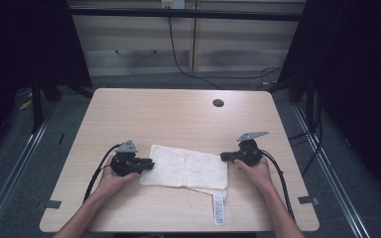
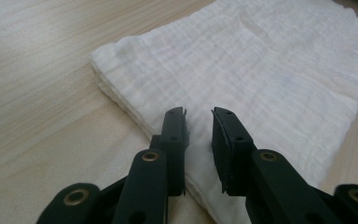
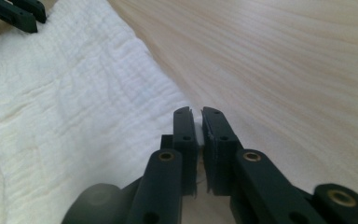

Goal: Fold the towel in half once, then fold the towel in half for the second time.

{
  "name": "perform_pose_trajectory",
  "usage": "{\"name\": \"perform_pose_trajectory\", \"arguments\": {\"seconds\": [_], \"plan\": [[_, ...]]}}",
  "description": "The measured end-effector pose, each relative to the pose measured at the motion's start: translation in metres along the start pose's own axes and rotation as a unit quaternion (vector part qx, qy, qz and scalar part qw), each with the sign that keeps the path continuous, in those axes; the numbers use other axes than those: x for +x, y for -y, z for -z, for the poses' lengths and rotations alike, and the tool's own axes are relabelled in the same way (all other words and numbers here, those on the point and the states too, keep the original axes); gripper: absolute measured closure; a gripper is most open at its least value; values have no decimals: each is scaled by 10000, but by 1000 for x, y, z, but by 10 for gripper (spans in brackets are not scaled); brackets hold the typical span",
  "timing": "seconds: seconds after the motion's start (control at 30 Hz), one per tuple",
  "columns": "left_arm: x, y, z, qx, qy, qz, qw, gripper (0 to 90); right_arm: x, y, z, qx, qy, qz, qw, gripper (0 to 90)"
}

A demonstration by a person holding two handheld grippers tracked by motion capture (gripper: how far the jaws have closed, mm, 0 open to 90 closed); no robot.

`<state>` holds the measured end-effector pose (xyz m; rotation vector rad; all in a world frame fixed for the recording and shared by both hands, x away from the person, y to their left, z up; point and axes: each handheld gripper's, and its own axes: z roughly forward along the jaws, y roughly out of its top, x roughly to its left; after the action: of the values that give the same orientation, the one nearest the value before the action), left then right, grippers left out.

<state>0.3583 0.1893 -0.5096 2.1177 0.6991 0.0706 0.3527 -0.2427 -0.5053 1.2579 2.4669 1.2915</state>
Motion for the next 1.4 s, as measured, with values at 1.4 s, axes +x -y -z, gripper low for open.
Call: {"name": "perform_pose_trajectory", "arguments": {"seconds": [1.4], "plan": [[23, -21, -19, 122, -524, -194, 9984, 798, 3, -13, -8, -296, 13, 87, 9995, 878]]}}
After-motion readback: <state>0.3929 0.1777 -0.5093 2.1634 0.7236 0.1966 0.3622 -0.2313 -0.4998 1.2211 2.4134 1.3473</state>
